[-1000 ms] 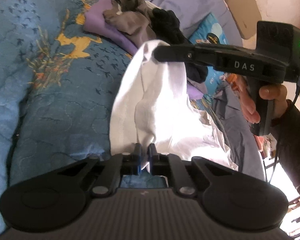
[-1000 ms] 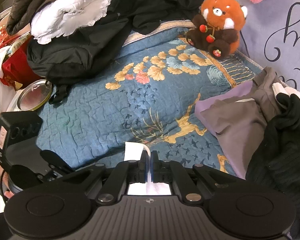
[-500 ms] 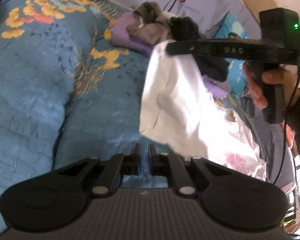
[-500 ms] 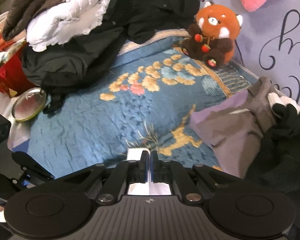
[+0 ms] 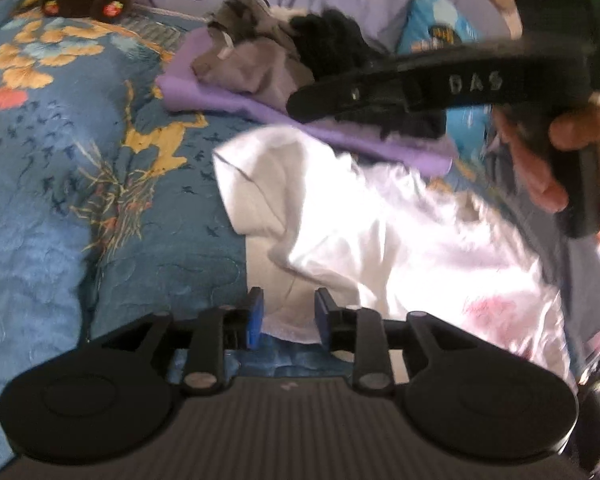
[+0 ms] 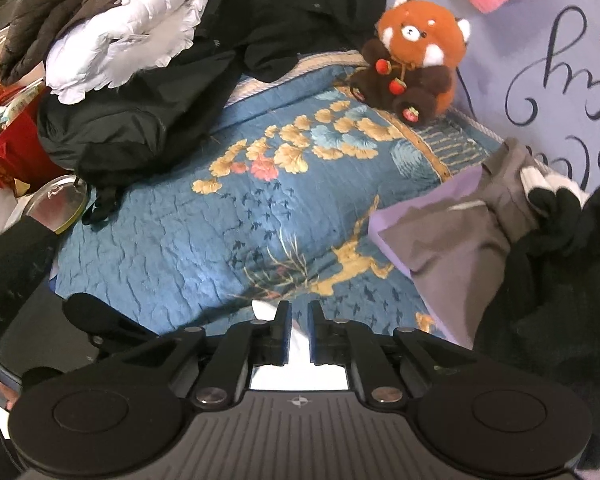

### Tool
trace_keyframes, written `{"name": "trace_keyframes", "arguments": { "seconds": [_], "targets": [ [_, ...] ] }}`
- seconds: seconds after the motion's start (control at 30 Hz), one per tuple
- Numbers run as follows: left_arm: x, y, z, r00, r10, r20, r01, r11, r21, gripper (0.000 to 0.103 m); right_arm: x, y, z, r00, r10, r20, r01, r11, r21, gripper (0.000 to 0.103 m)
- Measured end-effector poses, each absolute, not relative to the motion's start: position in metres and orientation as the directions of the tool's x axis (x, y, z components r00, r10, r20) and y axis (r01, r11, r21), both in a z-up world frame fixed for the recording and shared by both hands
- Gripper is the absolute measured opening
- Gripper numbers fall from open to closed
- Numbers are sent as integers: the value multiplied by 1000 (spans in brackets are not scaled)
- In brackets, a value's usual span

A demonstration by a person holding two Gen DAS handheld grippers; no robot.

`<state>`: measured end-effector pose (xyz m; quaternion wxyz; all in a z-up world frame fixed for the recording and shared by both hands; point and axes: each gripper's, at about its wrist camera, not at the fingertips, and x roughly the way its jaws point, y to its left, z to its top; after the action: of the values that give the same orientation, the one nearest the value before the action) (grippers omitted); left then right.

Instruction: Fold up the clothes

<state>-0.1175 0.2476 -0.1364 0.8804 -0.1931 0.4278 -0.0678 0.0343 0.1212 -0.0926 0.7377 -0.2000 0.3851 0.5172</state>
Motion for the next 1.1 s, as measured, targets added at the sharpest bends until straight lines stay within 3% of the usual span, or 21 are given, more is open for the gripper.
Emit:
{"name": "trace_keyframes", "arguments": {
  "seconds": [0.17,0.4,0.47,0.53,0.63,0.73,0.8,0.87,0.9,0.93,1.1],
  "targets": [
    [-112,242,-139,597,-293,-747,-16,926,-376,33,36,111,-95,172,609,-774,-909,401,114,9],
    [-118,238,-134,599,-265,-756,-35,934,-355,20,38,107,-101,169,594,-786,-905,410,115,10],
    [-122,236,-132,601,-262,-755,-36,935,-353,20,40,109,-103,142,598,-789,-908,395,136,18],
    [-124,234,-132,603,-258,-755,-37,936,-350,20,40,113,-103,145,605,-783,-915,383,126,48],
    [-125,233,-129,613,-256,-747,-28,938,-345,20,38,122,-100,150,617,-772,-932,349,98,56],
    [-126,234,-125,629,-268,-730,-9,936,-352,20,39,135,-103,105,595,-797,-947,305,103,58],
    [-123,235,-125,625,-272,-731,-6,935,-353,20,42,145,-111,80,547,-833,-956,280,92,54],
    [-119,236,-129,615,-277,-738,-11,933,-360,20,46,151,-121,40,510,-859,-953,278,121,40],
    [-117,236,-131,608,-281,-743,-15,931,-365,20,48,153,-125,18,493,-870,-949,282,140,17],
    [-116,237,-134,602,-282,-747,-20,930,-367,18,47,153,-128,30,481,-876,-949,288,126,5],
    [-122,242,-136,606,-289,-741,-47,917,-396,6,41,142,-127,51,513,-857,-945,302,124,5]
  ]
}}
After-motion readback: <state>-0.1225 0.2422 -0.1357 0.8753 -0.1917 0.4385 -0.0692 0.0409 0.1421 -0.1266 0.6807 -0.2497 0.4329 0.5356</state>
